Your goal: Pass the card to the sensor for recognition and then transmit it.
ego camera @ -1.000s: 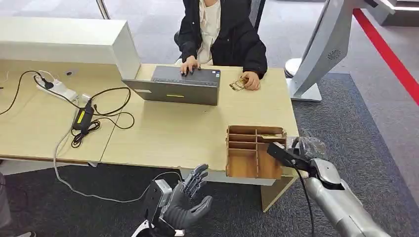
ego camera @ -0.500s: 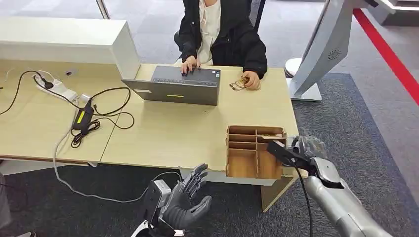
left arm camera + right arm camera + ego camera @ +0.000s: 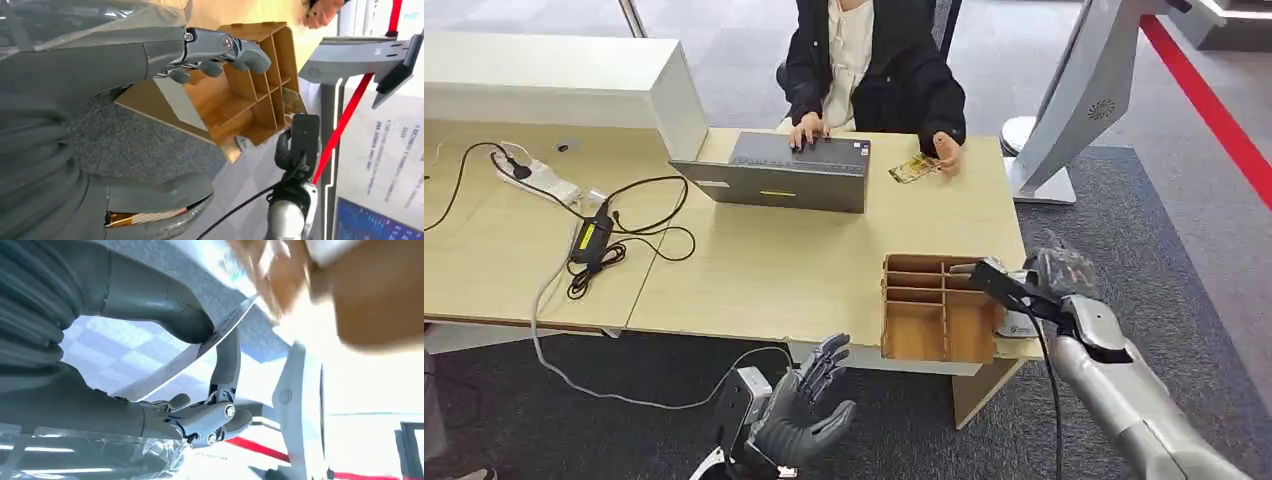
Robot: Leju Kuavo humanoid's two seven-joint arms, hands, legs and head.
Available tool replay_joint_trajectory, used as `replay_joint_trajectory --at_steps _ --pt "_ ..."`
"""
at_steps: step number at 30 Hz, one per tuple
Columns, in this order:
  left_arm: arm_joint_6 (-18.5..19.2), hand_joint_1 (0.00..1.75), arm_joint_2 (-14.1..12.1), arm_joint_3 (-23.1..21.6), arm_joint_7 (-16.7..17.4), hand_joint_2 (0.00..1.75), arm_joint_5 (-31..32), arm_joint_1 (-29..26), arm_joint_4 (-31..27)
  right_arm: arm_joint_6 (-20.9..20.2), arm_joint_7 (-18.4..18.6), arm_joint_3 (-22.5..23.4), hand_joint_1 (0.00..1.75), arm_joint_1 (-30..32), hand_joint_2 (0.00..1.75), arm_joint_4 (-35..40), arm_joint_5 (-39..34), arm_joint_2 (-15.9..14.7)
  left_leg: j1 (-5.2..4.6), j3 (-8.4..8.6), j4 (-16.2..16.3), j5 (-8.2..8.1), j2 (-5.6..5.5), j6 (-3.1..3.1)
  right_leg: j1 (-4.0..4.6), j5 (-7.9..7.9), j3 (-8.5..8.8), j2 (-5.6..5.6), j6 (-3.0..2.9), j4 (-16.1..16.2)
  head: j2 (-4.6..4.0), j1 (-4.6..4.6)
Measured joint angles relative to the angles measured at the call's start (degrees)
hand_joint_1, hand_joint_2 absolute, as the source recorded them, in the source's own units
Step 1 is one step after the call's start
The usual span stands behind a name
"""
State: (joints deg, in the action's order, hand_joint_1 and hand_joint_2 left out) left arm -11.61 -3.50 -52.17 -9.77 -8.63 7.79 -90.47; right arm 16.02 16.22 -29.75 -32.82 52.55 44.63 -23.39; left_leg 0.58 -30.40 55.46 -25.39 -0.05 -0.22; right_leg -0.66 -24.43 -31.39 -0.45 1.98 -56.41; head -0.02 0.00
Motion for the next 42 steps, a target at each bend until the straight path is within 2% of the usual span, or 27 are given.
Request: replay_joint_trajectory --at_steps 13,22,27,34,42 --pt "0.8 0.0 0.0 0.0 0.0 1.75 0.6 0.4 0.1 -0.3 0.2 0.0 1.75 -2.8 1.75 3.6 1.0 -0.8 0.0 -0.03 0.0 0.0 0.0 0.0 0.0 0.0 -0.03 0.0 0.0 0.0 0.0 -0.02" --pt "0.8 0.0 0.1 0.0 0.1 1.75 1.0 0.6 0.1 -0.2 -2.6 -0.1 1.75 -5.7 1.75 3.4 2.2 0.2 0.0 -0.1 0.0 0.0 0.0 0.0 0.0 0.0 -0.08 0.0 0.0 0.0 0.0 -0.02" --pt "1.7 0.0 0.5 0.0 0.1 1.75 1.0 0.8 0.6 0.0 -4.9 -0.7 1.75 -8.7 1.75 2.5 2.6 1.6 0.0 -0.13 0.0 0.02 0.0 -0.02 0.01 0.0 -0.1 -0.01 0.0 0.0 0.0 0.0" --pt "3.3 0.0 1.1 0.0 -0.2 1.75 1.0 1.3 1.4 -0.1 -6.1 -1.7 1.75 -12.6 1.75 1.2 4.6 4.1 0.0 -0.16 0.0 0.03 -0.01 -0.02 0.0 0.0 -0.12 0.0 0.0 -0.1 0.0 -0.02" --pt "4.7 0.0 2.3 0.0 -0.1 1.75 1.9 1.9 2.1 -0.3 -5.7 -5.1 1.75 -19.2 1.75 -4.0 8.4 10.8 0.03 -0.17 0.0 0.05 0.01 -0.04 0.03 0.0 -0.16 0.0 -0.01 -0.1 0.0 -0.02"
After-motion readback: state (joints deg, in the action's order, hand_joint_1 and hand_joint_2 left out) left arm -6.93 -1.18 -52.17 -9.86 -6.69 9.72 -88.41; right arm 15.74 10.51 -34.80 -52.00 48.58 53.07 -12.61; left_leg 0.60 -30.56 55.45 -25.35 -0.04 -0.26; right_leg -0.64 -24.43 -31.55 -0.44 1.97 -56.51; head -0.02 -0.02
